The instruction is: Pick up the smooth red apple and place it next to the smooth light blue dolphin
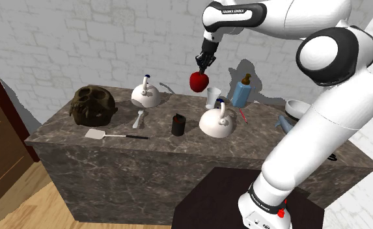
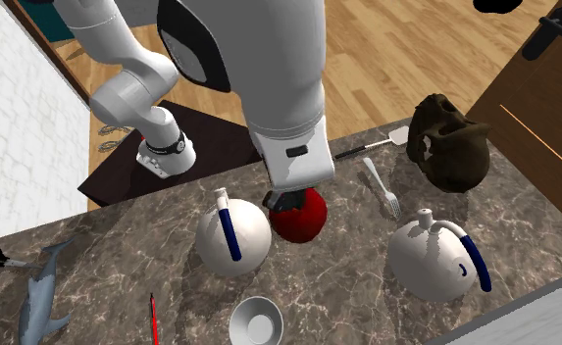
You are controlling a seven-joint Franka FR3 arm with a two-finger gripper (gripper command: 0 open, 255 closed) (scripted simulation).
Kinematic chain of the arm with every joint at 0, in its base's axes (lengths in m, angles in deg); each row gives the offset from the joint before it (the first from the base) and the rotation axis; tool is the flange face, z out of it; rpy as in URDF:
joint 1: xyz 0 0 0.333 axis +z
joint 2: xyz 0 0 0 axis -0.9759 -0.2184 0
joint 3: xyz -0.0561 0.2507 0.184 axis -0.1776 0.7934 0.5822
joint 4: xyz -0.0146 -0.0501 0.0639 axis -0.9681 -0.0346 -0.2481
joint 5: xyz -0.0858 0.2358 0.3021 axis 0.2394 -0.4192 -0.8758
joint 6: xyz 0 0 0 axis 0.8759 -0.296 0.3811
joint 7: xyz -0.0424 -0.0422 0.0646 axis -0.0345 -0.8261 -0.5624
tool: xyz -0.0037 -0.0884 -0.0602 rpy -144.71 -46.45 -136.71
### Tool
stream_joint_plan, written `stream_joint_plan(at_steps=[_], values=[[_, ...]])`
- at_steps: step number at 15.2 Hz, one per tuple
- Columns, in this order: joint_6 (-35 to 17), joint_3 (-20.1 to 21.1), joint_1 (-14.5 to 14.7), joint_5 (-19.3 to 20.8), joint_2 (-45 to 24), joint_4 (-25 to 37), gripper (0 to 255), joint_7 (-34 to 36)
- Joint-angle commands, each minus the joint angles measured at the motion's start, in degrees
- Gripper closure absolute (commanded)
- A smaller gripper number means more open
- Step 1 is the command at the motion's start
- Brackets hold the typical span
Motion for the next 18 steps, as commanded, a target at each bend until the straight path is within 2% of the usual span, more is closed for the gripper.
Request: stream_joint_plan(at_steps=[1, 10, 18], values=[[0.1, -1.3, -1.2, 0.1, 1.4, -1.4, 255, -2.6], [0.8, -8.2, -6.4, 0.1, 3.8, -3.5, 255, -14.6], [2.3, -14.9, -11.1, -1.1, 1.8, -0.8, 255, -26.2]])
